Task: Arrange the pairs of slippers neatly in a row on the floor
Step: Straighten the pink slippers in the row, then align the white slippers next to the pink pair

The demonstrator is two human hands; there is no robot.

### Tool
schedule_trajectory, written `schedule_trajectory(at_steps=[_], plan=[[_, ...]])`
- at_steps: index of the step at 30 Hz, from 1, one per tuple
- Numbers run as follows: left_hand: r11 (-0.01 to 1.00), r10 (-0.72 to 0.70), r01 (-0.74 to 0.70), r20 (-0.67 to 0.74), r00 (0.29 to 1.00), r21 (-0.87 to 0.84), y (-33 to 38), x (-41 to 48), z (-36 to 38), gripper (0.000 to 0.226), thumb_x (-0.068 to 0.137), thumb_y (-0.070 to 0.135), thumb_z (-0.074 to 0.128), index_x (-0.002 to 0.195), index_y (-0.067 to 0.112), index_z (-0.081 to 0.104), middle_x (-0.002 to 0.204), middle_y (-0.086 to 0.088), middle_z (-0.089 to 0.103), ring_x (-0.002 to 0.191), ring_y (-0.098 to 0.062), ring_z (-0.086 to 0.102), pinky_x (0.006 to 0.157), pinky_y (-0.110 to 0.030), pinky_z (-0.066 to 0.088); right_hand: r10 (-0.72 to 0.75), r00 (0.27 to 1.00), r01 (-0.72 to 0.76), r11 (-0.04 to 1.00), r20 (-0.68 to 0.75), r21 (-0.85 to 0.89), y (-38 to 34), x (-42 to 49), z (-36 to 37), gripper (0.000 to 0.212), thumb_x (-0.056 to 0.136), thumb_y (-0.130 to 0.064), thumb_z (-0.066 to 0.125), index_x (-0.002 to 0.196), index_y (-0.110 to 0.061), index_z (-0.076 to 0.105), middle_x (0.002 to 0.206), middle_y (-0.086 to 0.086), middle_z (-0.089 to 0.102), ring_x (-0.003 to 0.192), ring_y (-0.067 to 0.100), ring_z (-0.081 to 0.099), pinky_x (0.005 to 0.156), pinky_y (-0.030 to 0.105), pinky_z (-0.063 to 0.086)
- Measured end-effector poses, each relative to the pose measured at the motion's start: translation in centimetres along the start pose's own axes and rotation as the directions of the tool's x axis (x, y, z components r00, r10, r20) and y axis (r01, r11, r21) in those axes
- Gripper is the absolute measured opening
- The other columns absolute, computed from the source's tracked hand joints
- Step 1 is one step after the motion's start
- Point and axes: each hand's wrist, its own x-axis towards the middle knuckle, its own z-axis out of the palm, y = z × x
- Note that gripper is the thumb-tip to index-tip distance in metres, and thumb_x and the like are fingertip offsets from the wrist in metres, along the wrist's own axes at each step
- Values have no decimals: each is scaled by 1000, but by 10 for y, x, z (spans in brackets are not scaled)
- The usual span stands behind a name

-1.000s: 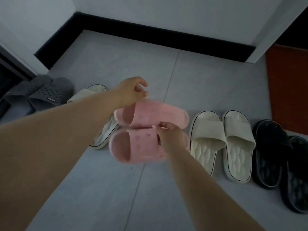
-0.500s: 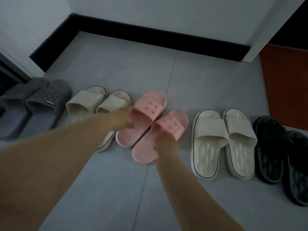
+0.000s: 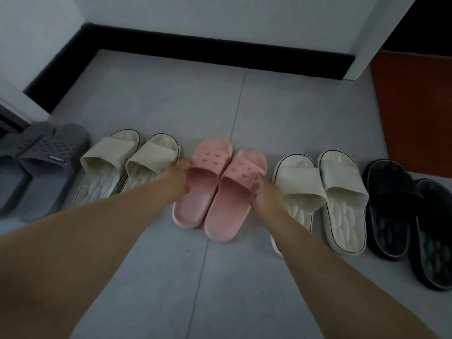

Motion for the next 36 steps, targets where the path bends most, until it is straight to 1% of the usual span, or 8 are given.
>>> schedule_trajectory(at_steps=[6,11,14,17,22,29,33,36], plan=[[1000,-1,1,14,1000,10,0,-3,8,61,78,23,64,132,30,35,131,-9,52,122,-33,46,102,-41,37,-40,999,41,998,27,-51,20,5,-6,58,91,-10,42,145,-16,23,135,19,43,122,35,46,96,40,40],[1000,-23,23,112,993,-6,16,-32,0,74,82,18,63,143,27,21,149,-5,35,135,-30,34,113,-43,28,20,998,-23,999,64,43,22,5,-8,60,88,-14,45,143,-19,23,138,17,38,123,38,43,98,45,39],[992,-22,-13,278,960,123,42,-70,-29,76,85,21,60,145,29,14,147,-1,35,134,-23,36,109,-27,27,83,997,-82,973,3,216,1,-3,-17,67,82,-18,57,139,-7,23,141,22,29,127,42,34,106,45,31],[978,-52,-37,411,910,206,67,-109,-88,64,87,23,58,142,29,25,128,1,50,114,-16,50,89,-8,37,-26,996,57,930,-89,362,-36,-18,-30,63,78,-14,59,133,-1,29,136,25,33,127,41,33,106,41,25],[972,-104,27,322,941,235,47,-135,-158,44,87,29,58,129,28,45,119,5,58,109,-12,54,101,-29,41,-182,980,131,898,84,419,-80,-34,-24,52,83,-17,56,131,-8,38,133,21,44,121,37,44,101,44,38],[974,-96,84,51,994,213,-115,-45,-130,58,83,22,62,133,8,38,133,-13,50,117,-27,52,100,-39,43,-423,904,394,878,55,270,-129,-10,39,47,81,-16,56,127,-17,48,122,8,53,110,22,52,87,18,32],[991,1,4,-35,999,134,-169,4,-120,76,81,14,62,145,16,20,150,-15,26,135,-31,33,110,-41,32,-360,926,348,931,111,115,-144,-6,67,51,83,-18,57,133,-17,43,130,4,53,116,18,51,88,18,33],[998,10,-7,-36,999,68,-194,35,-131,78,78,7,62,144,15,21,145,-21,32,129,-36,38,106,-41,36,-253,959,250,967,130,43,-167,7,82,59,83,-20,59,138,-14,35,137,10,49,123,23,49,94,23,36]])
